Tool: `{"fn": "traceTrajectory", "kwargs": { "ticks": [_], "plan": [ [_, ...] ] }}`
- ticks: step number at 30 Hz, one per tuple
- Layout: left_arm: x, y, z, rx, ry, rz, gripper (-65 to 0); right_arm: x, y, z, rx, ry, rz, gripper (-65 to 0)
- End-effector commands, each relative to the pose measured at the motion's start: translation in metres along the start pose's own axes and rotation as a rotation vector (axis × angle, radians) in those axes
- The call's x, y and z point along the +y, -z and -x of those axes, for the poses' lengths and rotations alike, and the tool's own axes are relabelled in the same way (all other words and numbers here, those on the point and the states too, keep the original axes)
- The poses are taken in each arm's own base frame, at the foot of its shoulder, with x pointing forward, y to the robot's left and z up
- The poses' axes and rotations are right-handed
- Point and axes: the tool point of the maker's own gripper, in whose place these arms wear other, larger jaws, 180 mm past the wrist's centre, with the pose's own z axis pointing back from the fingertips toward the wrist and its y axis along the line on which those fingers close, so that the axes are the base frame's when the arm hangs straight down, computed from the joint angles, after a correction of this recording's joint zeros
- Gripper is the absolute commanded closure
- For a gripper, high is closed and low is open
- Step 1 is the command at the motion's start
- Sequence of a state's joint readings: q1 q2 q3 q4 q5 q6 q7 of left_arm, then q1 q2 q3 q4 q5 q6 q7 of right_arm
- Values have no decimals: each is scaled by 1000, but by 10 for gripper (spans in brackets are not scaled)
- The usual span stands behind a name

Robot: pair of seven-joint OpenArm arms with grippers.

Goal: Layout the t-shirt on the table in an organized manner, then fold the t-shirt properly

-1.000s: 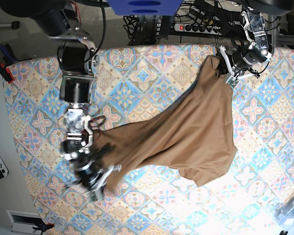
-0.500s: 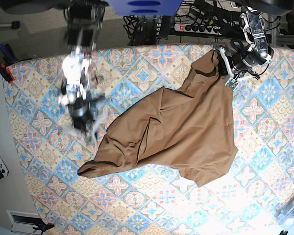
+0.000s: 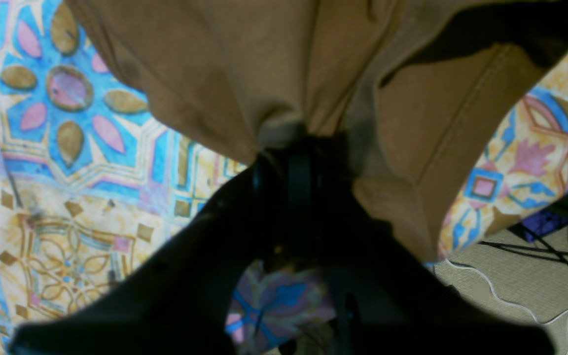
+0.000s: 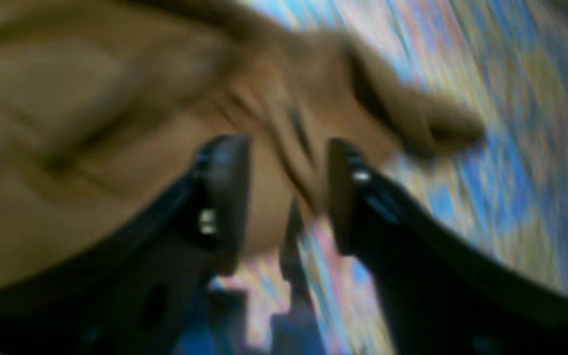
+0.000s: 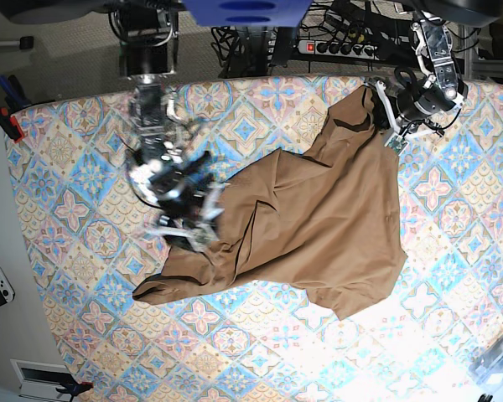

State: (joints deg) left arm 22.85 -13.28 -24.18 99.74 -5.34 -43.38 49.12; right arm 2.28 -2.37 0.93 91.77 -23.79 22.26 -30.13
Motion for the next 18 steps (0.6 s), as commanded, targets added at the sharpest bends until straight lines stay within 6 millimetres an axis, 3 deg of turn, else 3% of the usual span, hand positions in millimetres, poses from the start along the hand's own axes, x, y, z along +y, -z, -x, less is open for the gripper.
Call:
{"fn": "traceTrajectory", "kwargs": {
  "ticks": [1,4,11,18],
  "plan": [
    [15,0,56,265,2,-103,0,5,1,-23,-63,-1,-9,-311],
    [15,0,56,264,1,-102,0,34,5,-44,-116,37,-73,-340],
    [15,0,56,264,1,-102,0,70,21,-11,-45,190,-197,-338],
    [15,0,56,264,1,-102,0,81,23,-6,-46,286,-246,-338]
  ]
}}
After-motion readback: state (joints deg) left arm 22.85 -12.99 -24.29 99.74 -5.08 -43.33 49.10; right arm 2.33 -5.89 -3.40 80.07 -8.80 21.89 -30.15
